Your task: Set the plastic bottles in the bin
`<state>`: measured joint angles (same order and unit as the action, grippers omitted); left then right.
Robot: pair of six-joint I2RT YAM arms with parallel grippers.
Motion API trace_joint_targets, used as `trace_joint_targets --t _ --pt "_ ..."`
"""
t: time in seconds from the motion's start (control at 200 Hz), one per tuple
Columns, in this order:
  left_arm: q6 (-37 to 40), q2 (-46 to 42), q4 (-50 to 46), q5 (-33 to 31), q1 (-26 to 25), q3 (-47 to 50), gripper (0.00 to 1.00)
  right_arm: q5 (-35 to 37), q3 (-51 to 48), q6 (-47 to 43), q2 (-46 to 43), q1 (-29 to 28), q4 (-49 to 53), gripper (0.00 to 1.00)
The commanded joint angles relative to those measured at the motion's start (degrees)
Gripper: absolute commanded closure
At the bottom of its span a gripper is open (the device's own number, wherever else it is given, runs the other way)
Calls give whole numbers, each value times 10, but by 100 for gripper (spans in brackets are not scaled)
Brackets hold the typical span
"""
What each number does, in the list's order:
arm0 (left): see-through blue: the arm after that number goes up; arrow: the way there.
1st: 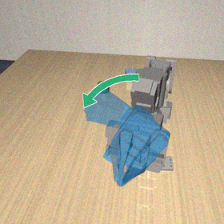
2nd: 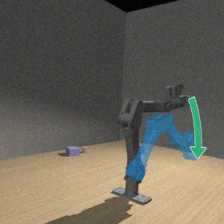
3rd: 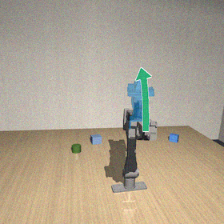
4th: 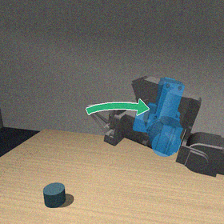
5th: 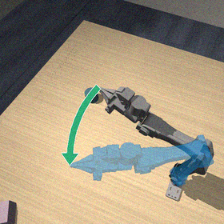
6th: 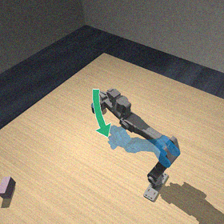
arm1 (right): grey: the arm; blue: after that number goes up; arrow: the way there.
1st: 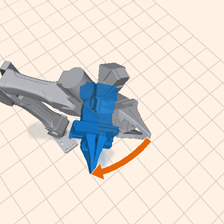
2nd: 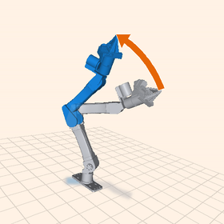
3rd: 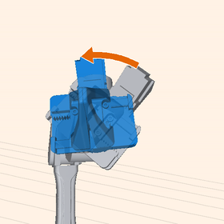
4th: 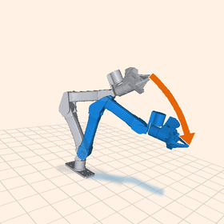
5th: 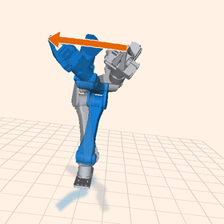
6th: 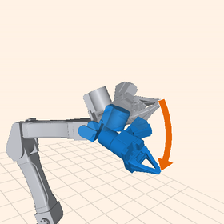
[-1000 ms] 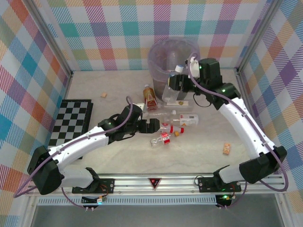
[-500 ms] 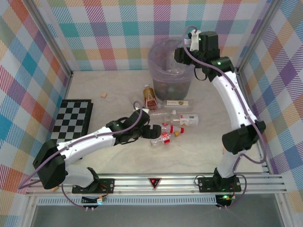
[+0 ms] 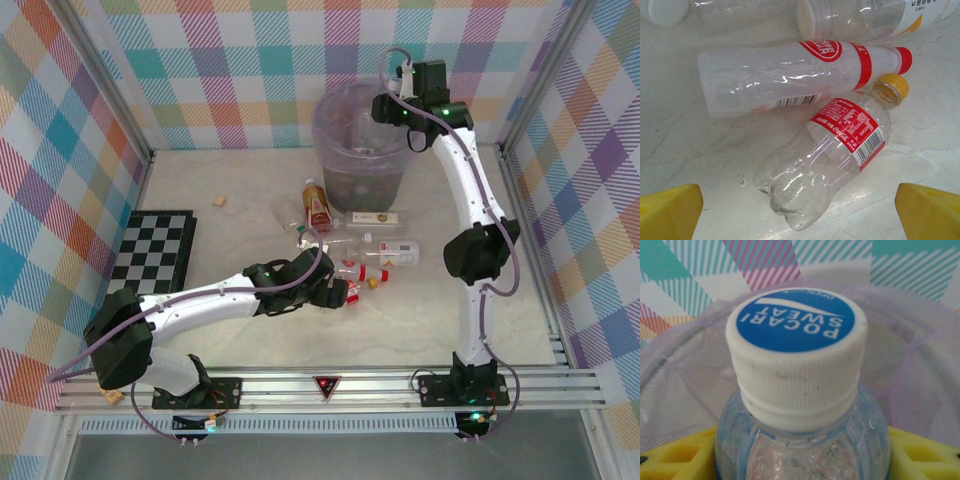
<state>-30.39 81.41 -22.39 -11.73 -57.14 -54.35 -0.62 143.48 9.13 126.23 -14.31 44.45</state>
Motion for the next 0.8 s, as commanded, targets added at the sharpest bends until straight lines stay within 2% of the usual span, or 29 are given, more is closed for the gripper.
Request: trace_joint_targets --t 0.0,0.1,0.225,0.335,0.545,0.66,0.795 --pt "0 -5 -8 -14 -6 2 2 12 17 -11 12 -1 10 30" --pt "4 -3 -6 -14 -7 8 3 24 17 -12 16 -1 0 19" --pt "7 2 -5 -9 -8 6 2 19 35 -11 16 -1 0 11" --pt "11 3 -2 -4 -9 7 2 12 64 -16 6 -1 17 5" --pt "23 12 -3 1 -9 4 1 -23 55 -25 -71 -1 45 2" --pt "35 24 -8 3 -9 -2 1 -54 -3 -23 -140 -1 66 0" --pt "60 41 -21 9 -9 -18 1 -101 -137 -15 -245 0 66 1"
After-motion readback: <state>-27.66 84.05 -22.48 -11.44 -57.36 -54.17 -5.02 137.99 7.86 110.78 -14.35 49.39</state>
